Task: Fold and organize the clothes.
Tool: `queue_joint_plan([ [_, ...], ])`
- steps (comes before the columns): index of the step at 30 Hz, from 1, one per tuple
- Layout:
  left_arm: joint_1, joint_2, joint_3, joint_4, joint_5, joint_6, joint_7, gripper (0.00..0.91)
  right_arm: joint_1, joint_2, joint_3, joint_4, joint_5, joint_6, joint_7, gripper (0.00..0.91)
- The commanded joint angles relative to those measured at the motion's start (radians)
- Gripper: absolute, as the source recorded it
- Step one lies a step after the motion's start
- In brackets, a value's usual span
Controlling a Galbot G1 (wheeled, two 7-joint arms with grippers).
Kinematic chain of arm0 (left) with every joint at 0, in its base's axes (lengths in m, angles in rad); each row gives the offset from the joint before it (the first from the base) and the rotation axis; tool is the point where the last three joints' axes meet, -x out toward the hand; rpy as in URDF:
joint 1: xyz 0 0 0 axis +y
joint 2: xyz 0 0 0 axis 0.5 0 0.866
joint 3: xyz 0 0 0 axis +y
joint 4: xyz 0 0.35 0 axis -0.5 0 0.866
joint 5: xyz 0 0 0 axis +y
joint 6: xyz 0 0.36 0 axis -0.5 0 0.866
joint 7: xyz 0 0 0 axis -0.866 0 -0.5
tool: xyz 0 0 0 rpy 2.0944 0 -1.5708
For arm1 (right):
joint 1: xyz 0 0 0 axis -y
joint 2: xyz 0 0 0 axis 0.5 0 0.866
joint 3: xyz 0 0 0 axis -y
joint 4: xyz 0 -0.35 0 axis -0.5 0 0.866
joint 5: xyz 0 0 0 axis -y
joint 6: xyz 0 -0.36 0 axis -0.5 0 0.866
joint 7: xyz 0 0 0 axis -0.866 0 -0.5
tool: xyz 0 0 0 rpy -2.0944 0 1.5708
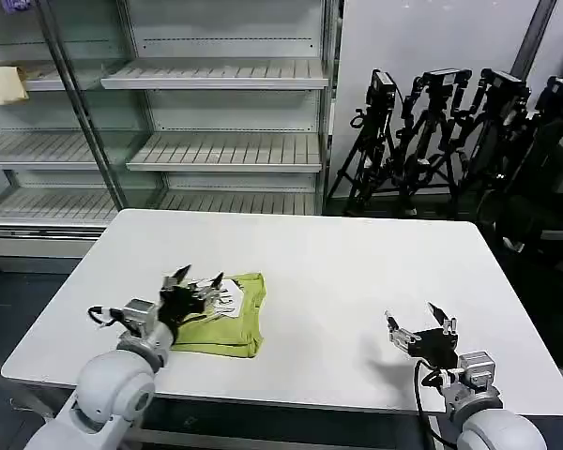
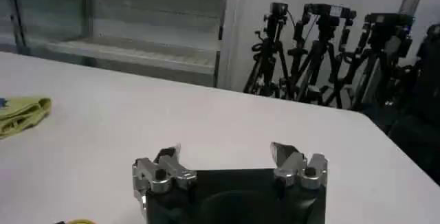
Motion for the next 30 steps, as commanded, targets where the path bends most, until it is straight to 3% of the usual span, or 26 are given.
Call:
queue_joint_plan([
  [1,0.081,0.018,-0.120,0.147,-0.078,0.001,-0.051,0.907,-0.002,-0.002,-0.001,0.006,0.001,0.001,-0.001,0.907],
  [9,0.052,0.017,-0.108,0.189,-0.115,0.002,-0.050,0.907,-0.018,-0.006,0.018,0.015,0.004,0.001,-0.002,0.907],
  [10,0.051,0.016,-0.107,0.192,-0.114,0.002,-0.050,0.826,-0.019,-0.006,0.020,0.015,0.005,0.001,-0.002,0.907],
  [11,0.051,0.016,-0.107,0.196,-0.112,0.001,-0.047,0.232,-0.020,-0.006,0.021,0.015,0.005,0.001,-0.002,0.907],
  [12,0.053,0.016,-0.110,0.197,-0.116,0.001,-0.032,0.010,-0.019,-0.007,0.023,0.015,0.006,0.001,-0.003,0.907],
  [19,0.074,0.012,-0.096,0.162,-0.200,0.002,-0.007,0.010,-0.010,-0.005,0.021,0.010,0.006,0.000,-0.003,0.907],
  [30,0.065,0.013,-0.087,0.180,-0.161,0.001,0.004,0.020,-0.005,0.000,0.015,0.003,0.005,0.000,-0.001,0.907],
])
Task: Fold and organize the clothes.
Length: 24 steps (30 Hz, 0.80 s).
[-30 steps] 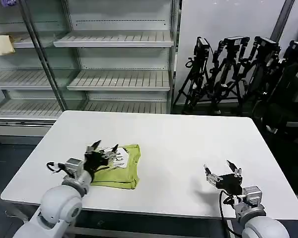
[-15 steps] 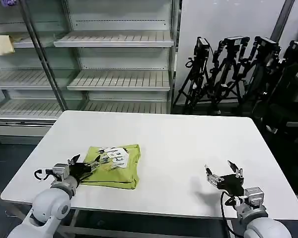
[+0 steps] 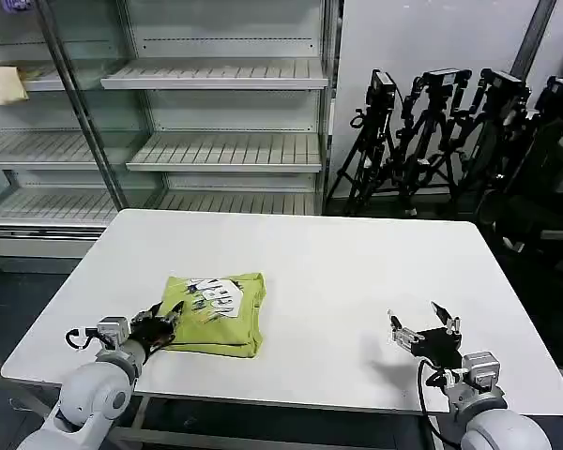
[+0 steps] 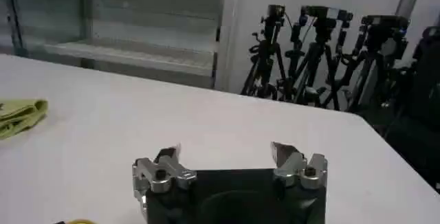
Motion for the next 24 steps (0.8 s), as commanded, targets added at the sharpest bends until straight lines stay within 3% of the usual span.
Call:
queue_joint_plan([
  [1,-0.003,0.008,-0.007,0.026,0.003,0.000,0.017,0.020,0.003,0.003,-0.004,-0.002,-0.001,0.000,0.001,0.907],
  [7,-0.012,0.078,-0.134,0.054,0.225,-0.002,0.142,0.000,0.005,-0.001,0.001,-0.001,0.001,0.001,0.001,0.907],
  [15,0.009,0.314,-0.535,0.076,0.431,-0.045,0.466,0.000,0.001,0.000,0.009,0.001,0.008,0.007,-0.001,0.907],
  [18,0.020,0.399,-0.594,0.042,0.448,-0.051,0.546,0.000,0.002,-0.002,0.009,-0.001,0.009,0.009,-0.002,0.907],
  [21,0.035,0.410,-0.588,-0.056,0.459,-0.050,0.528,0.000,-0.001,-0.001,0.011,-0.001,0.010,0.010,-0.002,0.907],
  [24,0.078,0.338,-0.522,-0.259,0.559,-0.084,0.427,0.000,-0.013,0.005,0.019,0.003,0.009,0.011,-0.002,0.907],
])
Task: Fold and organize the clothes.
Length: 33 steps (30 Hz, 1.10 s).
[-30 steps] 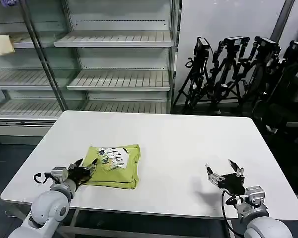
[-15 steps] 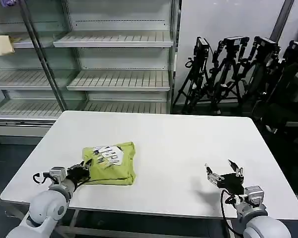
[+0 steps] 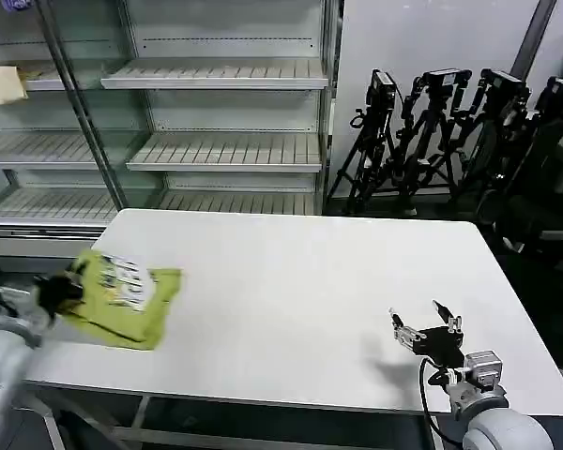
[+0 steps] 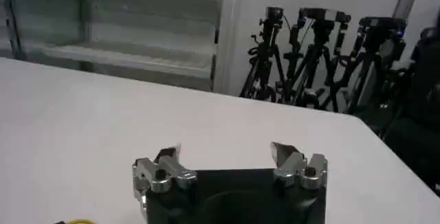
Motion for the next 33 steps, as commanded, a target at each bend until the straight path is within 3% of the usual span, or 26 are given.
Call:
queue_joint_plan([
  [1,0.085,0.058,-0.103,-0.368,0.287,-0.066,0.072,0.000,-0.017,0.006,0.011,0.006,0.000,0.002,-0.001,0.907],
  [4,0.197,-0.087,0.129,-0.486,0.589,-0.175,-0.010,0.000,-0.027,0.004,0.020,0.010,0.000,0.002,-0.001,0.907],
  [5,0.222,-0.117,0.288,-0.489,0.697,-0.231,-0.043,0.000,-0.029,0.003,0.022,0.010,0.000,0.002,-0.001,0.907],
  [8,0.237,-0.225,0.618,-0.358,0.894,-0.308,-0.094,0.010,-0.032,0.001,0.024,0.017,-0.001,0.000,0.001,0.907],
  [9,0.226,-0.257,0.661,-0.320,0.898,-0.307,-0.110,0.010,-0.033,0.000,0.024,0.018,-0.001,0.000,0.001,0.907],
  [14,0.125,-0.386,0.769,-0.175,0.915,-0.314,-0.121,0.010,-0.034,-0.009,0.026,0.029,-0.001,-0.004,0.005,0.907],
  [22,-0.011,-0.443,0.828,-0.136,0.983,-0.226,-0.121,0.010,-0.013,-0.007,0.033,0.036,0.001,0.000,0.001,0.907],
  [30,-0.139,-0.523,0.856,-0.111,0.755,-0.069,-0.159,0.020,0.108,-0.041,0.040,0.029,0.000,0.034,-0.011,0.907],
  [31,-0.152,-0.533,0.861,-0.114,0.718,-0.045,-0.173,0.101,0.128,-0.047,0.038,0.026,0.001,0.034,-0.010,0.907],
  [32,-0.165,-0.547,0.875,-0.120,0.650,-0.005,-0.205,0.907,0.154,-0.058,0.031,0.019,0.015,0.038,-0.004,0.907],
  [33,-0.171,-0.561,0.887,-0.123,0.568,0.002,-0.233,0.907,0.174,-0.062,0.025,0.010,0.019,0.038,0.001,0.907],
])
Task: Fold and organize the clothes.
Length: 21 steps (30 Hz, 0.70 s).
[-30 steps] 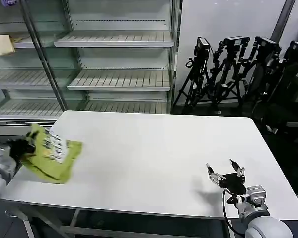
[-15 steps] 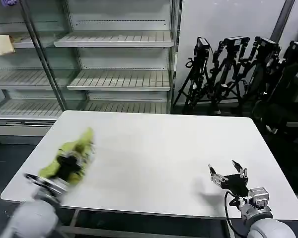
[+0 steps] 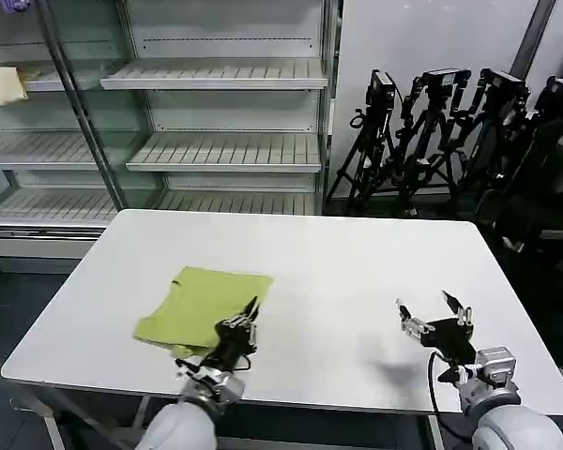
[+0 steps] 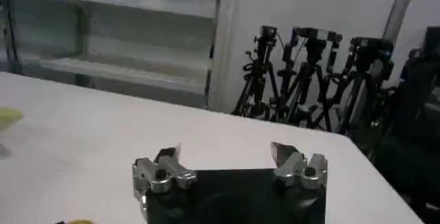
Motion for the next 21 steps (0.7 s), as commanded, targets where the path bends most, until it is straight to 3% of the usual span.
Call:
queue_joint_plan([
  [1,-0.162,-0.158,0.158,0.017,-0.273,0.181,-0.153,0.907,0.163,-0.042,-0.015,-0.028,0.018,0.024,0.004,0.907],
  [5,-0.219,-0.241,0.173,-0.001,-0.520,0.207,-0.274,0.907,0.215,-0.056,-0.044,-0.060,0.026,0.022,0.003,0.907],
  [9,-0.279,-0.299,0.096,0.008,-0.553,0.207,-0.284,0.907,0.242,-0.055,-0.061,-0.089,0.027,0.022,-0.001,0.907],
  [11,-0.297,-0.290,0.031,-0.011,-0.563,0.207,-0.276,0.907,0.251,-0.051,-0.070,-0.100,0.028,0.024,-0.004,0.907],
  [13,-0.294,-0.232,-0.049,-0.026,-0.504,0.185,-0.189,0.907,0.258,-0.043,-0.081,-0.111,0.025,0.031,-0.007,0.907],
  [17,-0.217,-0.093,-0.296,-0.009,-0.395,0.025,0.018,0.907,0.266,-0.029,-0.091,-0.118,0.023,0.030,-0.003,0.907],
  [21,-0.098,0.012,-0.487,-0.008,-0.430,-0.019,0.089,0.907,0.272,-0.005,-0.125,-0.137,0.017,0.049,-0.004,0.907],
])
